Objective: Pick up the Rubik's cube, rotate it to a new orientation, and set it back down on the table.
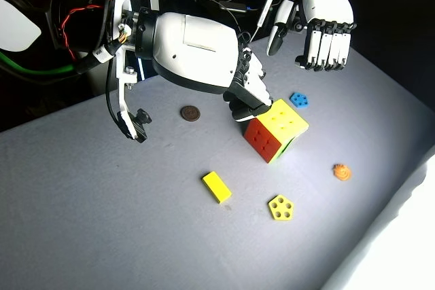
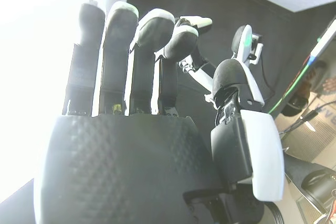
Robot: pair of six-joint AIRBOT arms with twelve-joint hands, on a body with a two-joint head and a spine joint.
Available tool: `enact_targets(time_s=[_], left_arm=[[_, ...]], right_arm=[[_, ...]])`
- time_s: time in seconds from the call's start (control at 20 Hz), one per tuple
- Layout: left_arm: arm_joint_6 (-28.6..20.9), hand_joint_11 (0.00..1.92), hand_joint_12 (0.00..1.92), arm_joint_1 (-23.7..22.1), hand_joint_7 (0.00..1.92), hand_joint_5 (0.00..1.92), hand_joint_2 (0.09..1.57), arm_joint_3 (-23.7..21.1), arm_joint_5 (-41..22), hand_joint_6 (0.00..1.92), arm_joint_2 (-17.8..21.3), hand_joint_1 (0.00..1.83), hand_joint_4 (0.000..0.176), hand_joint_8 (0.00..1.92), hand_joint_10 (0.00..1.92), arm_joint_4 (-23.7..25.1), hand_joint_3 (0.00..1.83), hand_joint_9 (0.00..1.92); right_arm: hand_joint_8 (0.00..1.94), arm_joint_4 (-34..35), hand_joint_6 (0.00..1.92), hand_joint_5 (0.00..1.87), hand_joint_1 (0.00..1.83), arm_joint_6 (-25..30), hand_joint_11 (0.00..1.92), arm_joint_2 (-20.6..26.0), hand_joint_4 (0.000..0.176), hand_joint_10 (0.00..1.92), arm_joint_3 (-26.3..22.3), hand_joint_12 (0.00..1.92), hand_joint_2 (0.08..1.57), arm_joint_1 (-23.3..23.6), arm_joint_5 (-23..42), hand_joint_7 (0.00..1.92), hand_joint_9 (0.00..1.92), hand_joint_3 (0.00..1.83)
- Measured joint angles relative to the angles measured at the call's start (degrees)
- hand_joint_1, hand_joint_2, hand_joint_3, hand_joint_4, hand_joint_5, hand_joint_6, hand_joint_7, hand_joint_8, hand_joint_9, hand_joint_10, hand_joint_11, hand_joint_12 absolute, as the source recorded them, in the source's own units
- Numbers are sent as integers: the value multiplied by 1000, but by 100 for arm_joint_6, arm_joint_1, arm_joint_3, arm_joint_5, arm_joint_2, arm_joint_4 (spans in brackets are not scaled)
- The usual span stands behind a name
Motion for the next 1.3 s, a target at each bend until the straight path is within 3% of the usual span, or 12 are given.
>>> enact_targets(time_s=[0.05, 0.25, 0.5, 0.6, 0.8, 1.0, 1.15, 1.3], left_arm=[[164, 0, 49, -52, 0, 0, 1295, 0, -46, 0, 0, 0, 0, 0, 0, -144, 19, 0], [522, 0, 29, -74, 0, 0, 1293, 0, -39, 0, 0, 0, 0, 0, 0, -612, 8, 0], [916, 0, 134, -122, 0, 0, 1298, 0, 98, 0, -98, 0, 0, 0, 0, -979, 0, 0], [1202, 0, 144, -164, 0, 0, 1300, 0, 105, 0, -225, 0, 0, 0, 0, -1263, 0, 0], [1757, 0, 125, -155, 1, 0, 1300, 11, 83, 0, -514, 22, 0, 0, 0, -1838, 0, 0], [1840, 0, 238, 111, 2, 0, 1187, 11, -389, 0, -704, 360, 0, 1, 7, -2094, 0, 23], [1978, 0, 215, 271, 0, 0, 1133, 48, -732, 0, -868, 553, 0, 0, 1, -2398, 0, 8], [2376, 0, 155, 271, 0, 0, 1087, 225, -833, 0, -1143, 680, 0, 0, 0, -2745, 0, 0]], right_arm=[[2, 9, 51, 43, 0, -22, 0, 2, 0, 68, -24, 208, 1232, 0, 46, 139, 62, 22], [4, 0, 46, 101, 0, -83, 0, 2, 0, 51, -52, 500, 1238, 0, 28, 166, 98, 5], [0, 7, 17, 70, 0, -98, 0, 2, 0, 24, -52, 392, 1238, 0, -31, 133, 82, 1], [6, 136, 23, 97, 0, -105, 0, 0, 0, 28, -52, 497, 1238, 0, -138, 157, 109, 1], [5, 374, 16, 97, 0, -236, 0, 11, 0, 26, -50, 423, 1243, 0, -122, 170, 122, 1], [0, 356, 8, 91, 22, -553, 0, 13, 0, 17, -50, 410, 1254, 13, -208, 167, 124, 2], [4, 376, 11, 110, 49, -837, 0, 13, 0, 16, -50, 427, 1242, 11, -101, 189, 142, 0], [7, 957, 17, 137, 79, -848, 0, 13, 0, 19, -52, 500, 1233, 13, 103, 217, 165, 0]])
